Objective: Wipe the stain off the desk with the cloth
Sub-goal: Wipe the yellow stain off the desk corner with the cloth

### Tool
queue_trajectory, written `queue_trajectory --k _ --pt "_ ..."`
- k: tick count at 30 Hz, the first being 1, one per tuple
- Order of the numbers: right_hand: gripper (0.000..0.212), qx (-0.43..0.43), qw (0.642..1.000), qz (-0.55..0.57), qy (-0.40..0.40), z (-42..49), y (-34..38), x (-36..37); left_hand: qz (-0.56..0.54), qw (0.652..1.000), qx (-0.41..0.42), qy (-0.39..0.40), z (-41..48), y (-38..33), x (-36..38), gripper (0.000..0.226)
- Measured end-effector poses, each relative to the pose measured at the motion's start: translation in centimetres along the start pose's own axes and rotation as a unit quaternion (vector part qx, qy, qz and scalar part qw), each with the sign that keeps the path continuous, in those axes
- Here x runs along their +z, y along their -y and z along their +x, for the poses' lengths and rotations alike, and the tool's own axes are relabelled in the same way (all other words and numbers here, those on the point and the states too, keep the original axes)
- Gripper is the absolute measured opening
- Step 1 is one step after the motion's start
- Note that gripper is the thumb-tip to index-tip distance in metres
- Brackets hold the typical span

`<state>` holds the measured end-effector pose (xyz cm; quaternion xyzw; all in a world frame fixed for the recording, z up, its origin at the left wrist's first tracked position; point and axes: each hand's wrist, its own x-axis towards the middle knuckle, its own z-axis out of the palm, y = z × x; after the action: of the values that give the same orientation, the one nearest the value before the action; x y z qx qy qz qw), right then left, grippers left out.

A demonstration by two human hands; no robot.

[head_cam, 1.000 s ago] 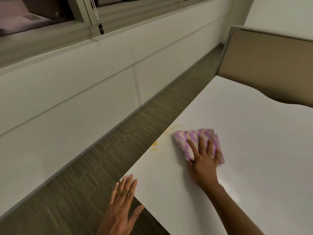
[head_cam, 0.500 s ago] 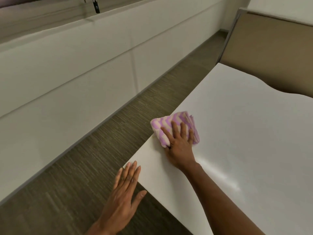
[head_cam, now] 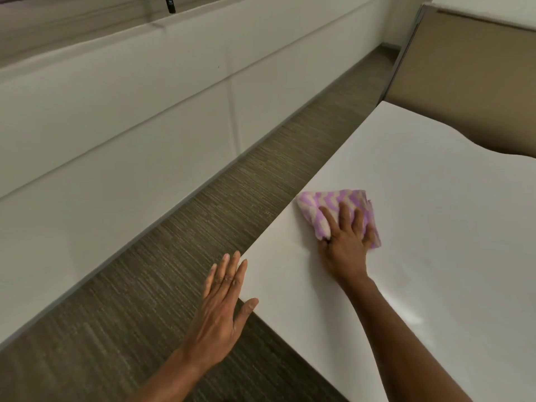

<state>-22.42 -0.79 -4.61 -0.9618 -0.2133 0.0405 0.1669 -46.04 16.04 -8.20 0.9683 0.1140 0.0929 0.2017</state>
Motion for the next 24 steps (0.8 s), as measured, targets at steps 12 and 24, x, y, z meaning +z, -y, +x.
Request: queue_trajectory --k 12,24 --pt "0.063 -0.126 0.991 -0.004 0.033 -0.3 4.4 2.0 0.000 0.999 -0.032 -0.025 3.4 0.6 -0.8 0.074" --pt "0.060 0.000 1.000 0.025 -0.018 -2.3 0.1 0.4 0.028 0.999 -0.025 -0.008 4.9 1.0 -0.9 0.076"
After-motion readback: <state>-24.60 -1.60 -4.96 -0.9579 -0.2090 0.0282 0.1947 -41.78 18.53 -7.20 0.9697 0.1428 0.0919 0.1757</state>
